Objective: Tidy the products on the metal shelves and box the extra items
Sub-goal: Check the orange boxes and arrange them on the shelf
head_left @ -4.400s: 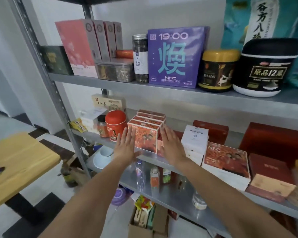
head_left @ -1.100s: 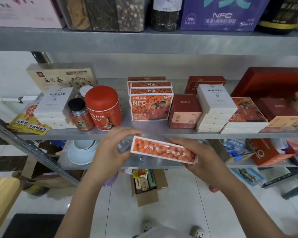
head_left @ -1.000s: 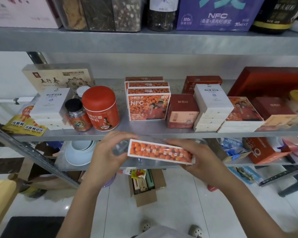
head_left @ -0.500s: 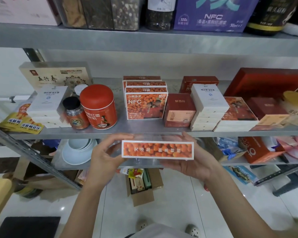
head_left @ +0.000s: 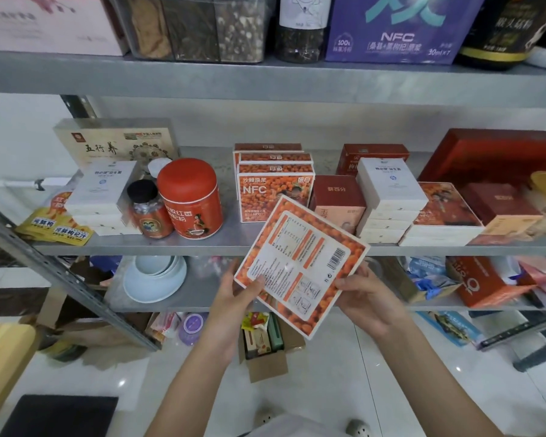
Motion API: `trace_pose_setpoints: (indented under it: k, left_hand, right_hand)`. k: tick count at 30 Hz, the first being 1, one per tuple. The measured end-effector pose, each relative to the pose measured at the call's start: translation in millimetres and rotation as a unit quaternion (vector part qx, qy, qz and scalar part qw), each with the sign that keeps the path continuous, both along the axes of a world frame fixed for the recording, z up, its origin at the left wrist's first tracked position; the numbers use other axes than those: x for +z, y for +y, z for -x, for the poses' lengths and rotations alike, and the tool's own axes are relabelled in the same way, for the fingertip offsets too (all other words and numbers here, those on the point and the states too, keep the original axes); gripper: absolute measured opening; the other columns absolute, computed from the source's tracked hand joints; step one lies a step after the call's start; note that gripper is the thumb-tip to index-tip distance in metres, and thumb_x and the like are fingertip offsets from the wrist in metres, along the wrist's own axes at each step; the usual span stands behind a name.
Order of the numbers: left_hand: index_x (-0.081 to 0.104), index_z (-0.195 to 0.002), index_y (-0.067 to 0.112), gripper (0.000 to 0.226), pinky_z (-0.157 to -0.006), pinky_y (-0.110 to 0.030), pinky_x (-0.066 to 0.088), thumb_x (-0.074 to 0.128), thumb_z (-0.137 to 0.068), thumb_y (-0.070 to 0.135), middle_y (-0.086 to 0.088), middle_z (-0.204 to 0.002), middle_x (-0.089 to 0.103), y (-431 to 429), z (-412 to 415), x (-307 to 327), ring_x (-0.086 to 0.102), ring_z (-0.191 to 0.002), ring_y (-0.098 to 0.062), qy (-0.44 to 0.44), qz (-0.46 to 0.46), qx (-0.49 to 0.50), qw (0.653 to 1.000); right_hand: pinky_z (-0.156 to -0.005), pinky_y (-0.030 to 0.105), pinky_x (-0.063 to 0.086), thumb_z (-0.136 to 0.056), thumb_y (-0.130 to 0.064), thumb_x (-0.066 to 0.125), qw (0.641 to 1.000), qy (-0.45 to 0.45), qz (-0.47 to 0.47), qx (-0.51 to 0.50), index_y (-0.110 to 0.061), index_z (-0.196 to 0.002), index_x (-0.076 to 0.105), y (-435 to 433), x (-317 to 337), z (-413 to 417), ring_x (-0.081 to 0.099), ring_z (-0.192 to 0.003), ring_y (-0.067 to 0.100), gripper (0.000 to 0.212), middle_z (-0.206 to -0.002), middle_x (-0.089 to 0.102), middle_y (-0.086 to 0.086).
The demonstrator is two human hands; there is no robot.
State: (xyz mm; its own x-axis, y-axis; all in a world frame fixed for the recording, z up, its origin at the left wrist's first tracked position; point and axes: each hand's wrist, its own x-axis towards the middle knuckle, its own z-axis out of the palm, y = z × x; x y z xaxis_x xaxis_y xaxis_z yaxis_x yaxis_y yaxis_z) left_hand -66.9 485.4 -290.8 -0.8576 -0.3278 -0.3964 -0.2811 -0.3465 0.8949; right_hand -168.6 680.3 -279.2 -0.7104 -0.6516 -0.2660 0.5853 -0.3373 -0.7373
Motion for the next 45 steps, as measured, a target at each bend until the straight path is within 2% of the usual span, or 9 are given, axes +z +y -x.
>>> trace_pose_setpoints:
  k: [10, 12, 16, 21, 24, 30, 37, 41, 45]
  left_hand:
    - [0.047, -0.127, 0.017, 0.051, -0.091, -0.042, 0.052, 0.070, -0.082, 0.017, -0.008, -0.113, 0.067, 6, 5, 0, 0.067, -0.101, -0.022, -0.021, -0.053, 0.104, 0.993]
    - [0.046, -0.131, 0.022, 0.056, -0.092, -0.042, 0.051, 0.067, -0.080, 0.035, -0.003, -0.122, 0.061, 7, 3, 7, 0.061, -0.110, -0.017, -0.004, -0.047, 0.094, 0.995]
    - [0.057, -0.128, 0.013, 0.063, -0.090, -0.046, 0.053, 0.062, -0.076, 0.047, -0.011, -0.119, 0.068, 15, 4, 24, 0.065, -0.106, -0.025, 0.070, -0.127, -0.024, 0.989]
    - [0.061, -0.113, 0.010, 0.032, -0.069, -0.035, 0.056, 0.065, -0.082, 0.004, -0.013, -0.107, 0.071, 10, 14, 13, 0.070, -0.082, -0.022, 0.065, -0.121, 0.054, 0.989]
    - [0.063, -0.116, 0.009, 0.033, -0.084, -0.047, 0.053, 0.061, -0.086, -0.002, -0.014, -0.101, 0.073, -12, 17, 6, 0.070, -0.082, -0.028, 0.033, -0.087, 0.058, 0.994]
    - [0.065, -0.115, 0.010, 0.025, -0.064, -0.034, 0.057, 0.059, -0.091, 0.003, -0.009, -0.093, 0.076, -49, 28, -13, 0.073, -0.078, -0.022, -0.036, -0.058, 0.021, 0.997]
    - [0.057, -0.123, 0.024, 0.041, -0.104, -0.046, 0.045, 0.074, -0.086, 0.025, -0.009, -0.128, 0.064, -50, 63, -21, 0.062, -0.115, -0.025, -0.023, 0.118, -0.048, 0.992]
    - [0.020, -0.153, 0.021, 0.120, -0.119, -0.043, 0.024, 0.088, -0.056, 0.044, -0.012, -0.156, 0.025, -56, 73, -41, 0.022, -0.145, -0.029, -0.063, 0.353, -0.182, 0.916]
    - [-0.011, -0.153, 0.017, 0.118, -0.117, -0.026, 0.010, 0.080, -0.079, 0.032, -0.007, -0.162, -0.005, -59, 81, -60, 0.000, -0.150, -0.024, -0.065, 0.509, -0.187, 0.838]
  right_hand:
    - [-0.077, 0.031, 0.058, -0.065, 0.017, 0.066, 0.980, 0.172, -0.083, -0.062, -0.021, -0.109, 0.066, -6, -5, -20, 0.062, -0.116, 0.028, 0.058, -0.112, 0.072, 0.005]
    - [-0.084, 0.025, 0.054, -0.066, 0.013, 0.072, 0.885, 0.405, -0.186, -0.135, -0.032, -0.108, 0.070, -15, -3, -24, 0.062, -0.116, 0.016, 0.061, -0.115, 0.071, -0.008]
    - [-0.109, 0.048, 0.035, -0.072, 0.006, 0.075, 0.529, 0.765, -0.338, -0.146, -0.020, -0.129, 0.058, -24, -18, -26, 0.052, -0.129, 0.019, 0.065, -0.134, 0.059, -0.003]
    - [-0.116, 0.045, 0.028, -0.072, 0.000, 0.072, 0.381, 0.842, -0.374, -0.083, -0.016, -0.145, 0.037, -24, -42, -39, 0.036, -0.142, 0.021, 0.083, -0.151, 0.040, 0.002]
    - [-0.116, 0.051, 0.024, -0.072, -0.035, 0.082, 0.405, 0.804, -0.430, -0.070, -0.016, -0.148, 0.030, -18, -48, -31, 0.027, -0.144, 0.024, 0.094, -0.154, 0.034, 0.007]
    - [-0.114, 0.044, 0.035, -0.072, -0.050, 0.078, 0.676, 0.529, -0.512, -0.009, -0.030, -0.150, 0.009, -14, -59, -14, 0.030, -0.143, 0.023, 0.107, -0.156, 0.032, 0.002]
    - [-0.091, 0.031, 0.050, -0.077, -0.043, 0.079, 0.691, 0.441, -0.569, -0.061, -0.024, -0.146, 0.036, -52, -78, 12, 0.062, -0.111, 0.023, 0.084, -0.124, 0.064, 0.001]
    - [-0.090, 0.035, 0.049, -0.079, -0.051, 0.073, 0.654, 0.402, -0.638, -0.064, -0.027, -0.149, 0.027, -71, -87, 23, 0.061, -0.112, 0.026, 0.087, -0.130, 0.060, 0.003]
    - [-0.085, 0.034, 0.052, -0.076, -0.057, 0.073, 0.591, 0.463, -0.654, -0.094, -0.020, -0.146, 0.036, -80, -86, 30, 0.067, -0.102, 0.025, 0.088, -0.117, 0.067, 0.005]
